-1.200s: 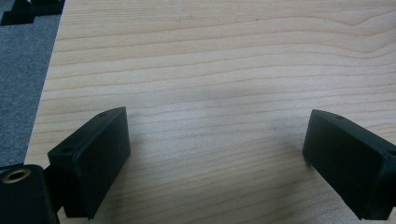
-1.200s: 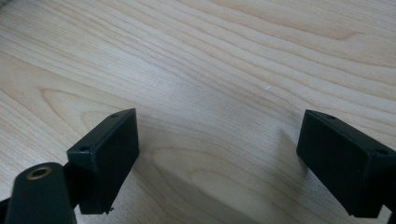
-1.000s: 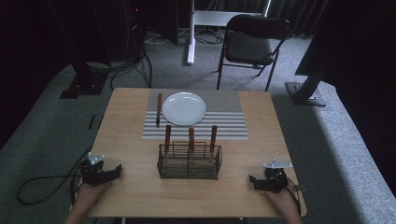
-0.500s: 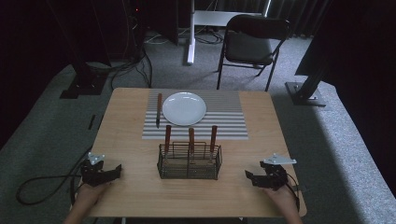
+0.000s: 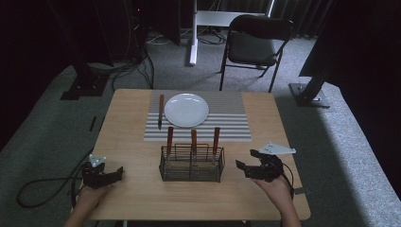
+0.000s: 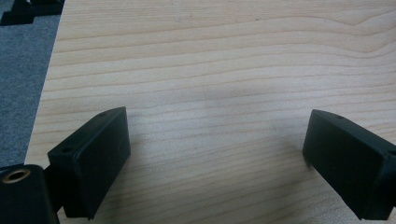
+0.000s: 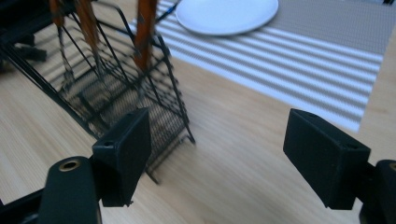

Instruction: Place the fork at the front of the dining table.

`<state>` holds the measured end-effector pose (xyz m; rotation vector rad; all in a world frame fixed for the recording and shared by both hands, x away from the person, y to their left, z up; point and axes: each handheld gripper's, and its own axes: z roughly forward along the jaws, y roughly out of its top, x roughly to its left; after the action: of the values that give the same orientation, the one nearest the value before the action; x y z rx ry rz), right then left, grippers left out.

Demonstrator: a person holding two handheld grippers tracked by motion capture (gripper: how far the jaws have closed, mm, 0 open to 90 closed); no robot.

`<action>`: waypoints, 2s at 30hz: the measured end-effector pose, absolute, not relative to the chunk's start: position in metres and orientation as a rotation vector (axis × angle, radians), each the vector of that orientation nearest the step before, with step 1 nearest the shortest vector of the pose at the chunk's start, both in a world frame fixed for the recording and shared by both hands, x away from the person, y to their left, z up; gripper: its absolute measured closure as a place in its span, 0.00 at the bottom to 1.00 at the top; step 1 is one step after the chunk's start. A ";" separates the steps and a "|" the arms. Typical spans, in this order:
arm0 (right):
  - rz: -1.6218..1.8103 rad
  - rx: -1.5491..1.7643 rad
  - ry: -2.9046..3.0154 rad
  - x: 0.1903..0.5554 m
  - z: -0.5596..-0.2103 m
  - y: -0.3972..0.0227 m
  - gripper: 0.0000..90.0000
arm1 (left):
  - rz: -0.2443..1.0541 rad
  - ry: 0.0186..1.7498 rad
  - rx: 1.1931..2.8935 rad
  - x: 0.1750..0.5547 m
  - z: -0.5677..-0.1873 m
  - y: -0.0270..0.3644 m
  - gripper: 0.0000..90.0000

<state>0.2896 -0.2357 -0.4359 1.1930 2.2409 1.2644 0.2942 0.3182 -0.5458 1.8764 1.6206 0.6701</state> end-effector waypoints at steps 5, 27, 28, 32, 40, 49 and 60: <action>1.324 1.147 2.242 0.293 -0.418 -0.223 0.26 | 0.670 1.621 1.877 0.294 -0.546 0.318 0.08; 1.246 1.122 2.315 0.326 -0.413 -0.153 0.40 | 0.671 1.619 1.875 0.294 -0.546 0.318 0.08; 1.236 1.127 2.314 0.327 -0.413 -0.152 0.41 | 0.671 1.619 1.875 0.294 -0.546 0.318 0.08; 1.212 1.152 2.314 0.330 -0.415 -0.150 0.47 | 0.671 1.618 1.875 0.294 -0.546 0.318 0.08; 1.174 1.158 2.323 0.334 -0.419 -0.146 0.70 | 0.670 1.616 1.876 0.294 -0.546 0.319 0.08; 1.196 1.194 2.301 0.335 -0.420 -0.149 0.80 | 0.670 1.616 1.876 0.294 -0.546 0.319 0.08; 1.281 1.183 2.284 0.331 -0.411 -0.149 0.85 | 0.669 1.615 1.880 0.294 -0.546 0.319 0.08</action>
<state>0.3312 -0.1485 -0.4108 1.1829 2.2838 1.2814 0.2944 0.3187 -0.5458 1.8802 1.6150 0.6695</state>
